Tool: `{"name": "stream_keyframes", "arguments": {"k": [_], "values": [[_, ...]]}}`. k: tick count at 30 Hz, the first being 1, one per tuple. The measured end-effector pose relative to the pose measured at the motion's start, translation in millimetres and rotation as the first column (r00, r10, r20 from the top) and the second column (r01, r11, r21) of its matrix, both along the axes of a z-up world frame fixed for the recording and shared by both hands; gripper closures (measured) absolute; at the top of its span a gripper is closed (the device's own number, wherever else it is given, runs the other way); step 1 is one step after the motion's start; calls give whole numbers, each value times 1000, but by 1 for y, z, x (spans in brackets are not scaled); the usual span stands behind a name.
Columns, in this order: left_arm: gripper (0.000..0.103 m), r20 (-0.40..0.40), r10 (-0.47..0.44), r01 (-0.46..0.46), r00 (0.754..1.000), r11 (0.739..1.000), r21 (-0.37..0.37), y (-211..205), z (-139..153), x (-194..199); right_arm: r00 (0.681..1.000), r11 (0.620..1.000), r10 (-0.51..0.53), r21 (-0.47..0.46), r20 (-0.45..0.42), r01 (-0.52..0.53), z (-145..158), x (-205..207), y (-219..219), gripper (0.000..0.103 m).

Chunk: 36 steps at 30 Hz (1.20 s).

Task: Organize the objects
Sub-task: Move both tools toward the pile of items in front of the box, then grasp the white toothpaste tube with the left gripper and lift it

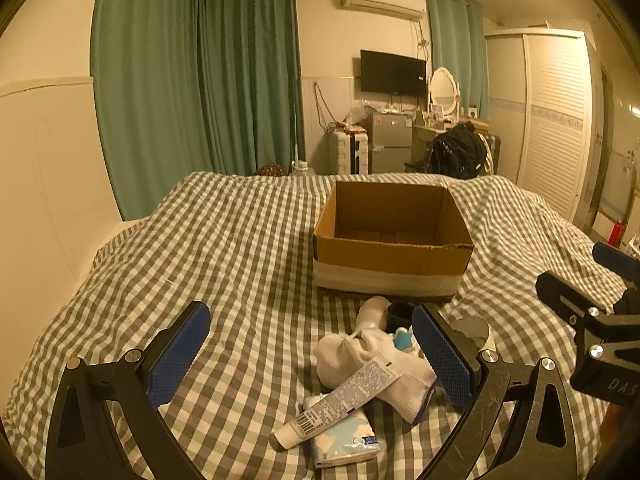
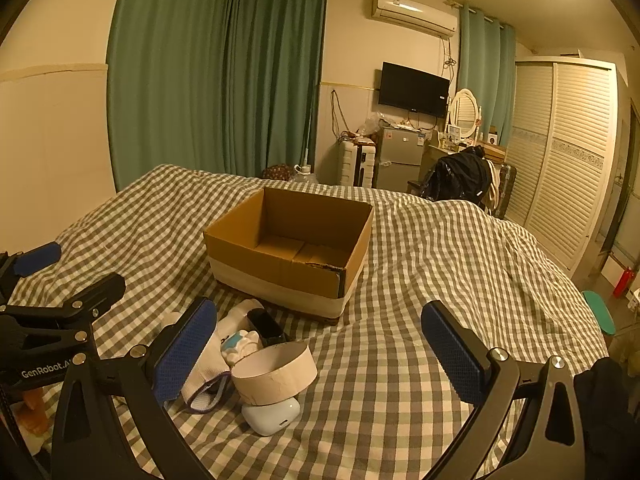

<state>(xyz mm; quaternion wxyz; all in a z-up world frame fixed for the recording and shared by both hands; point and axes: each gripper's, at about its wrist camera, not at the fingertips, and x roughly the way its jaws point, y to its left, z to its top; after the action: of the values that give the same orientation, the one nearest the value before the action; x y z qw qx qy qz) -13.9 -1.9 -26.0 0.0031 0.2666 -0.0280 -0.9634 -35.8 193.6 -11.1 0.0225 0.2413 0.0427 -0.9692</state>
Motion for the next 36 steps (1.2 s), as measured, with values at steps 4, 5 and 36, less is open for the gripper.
{"name": "stream_keyframes", "arguments": {"k": [4, 5, 36], "values": [[0, 22, -4, 4, 1000, 1000, -13, 1, -5, -2, 1000, 1000, 5, -6, 3, -5, -1, -1, 1, 0], [0, 30, -6, 6, 1000, 1000, -18, 1, -7, -2, 1000, 1000, 6, -4, 4, -6, -1, -1, 1, 0], [34, 415, -101, 127, 904, 991, -36, 7, -109, -46, 920, 977, 85, 149, 382, -153, -101, -68, -31, 1]]}}
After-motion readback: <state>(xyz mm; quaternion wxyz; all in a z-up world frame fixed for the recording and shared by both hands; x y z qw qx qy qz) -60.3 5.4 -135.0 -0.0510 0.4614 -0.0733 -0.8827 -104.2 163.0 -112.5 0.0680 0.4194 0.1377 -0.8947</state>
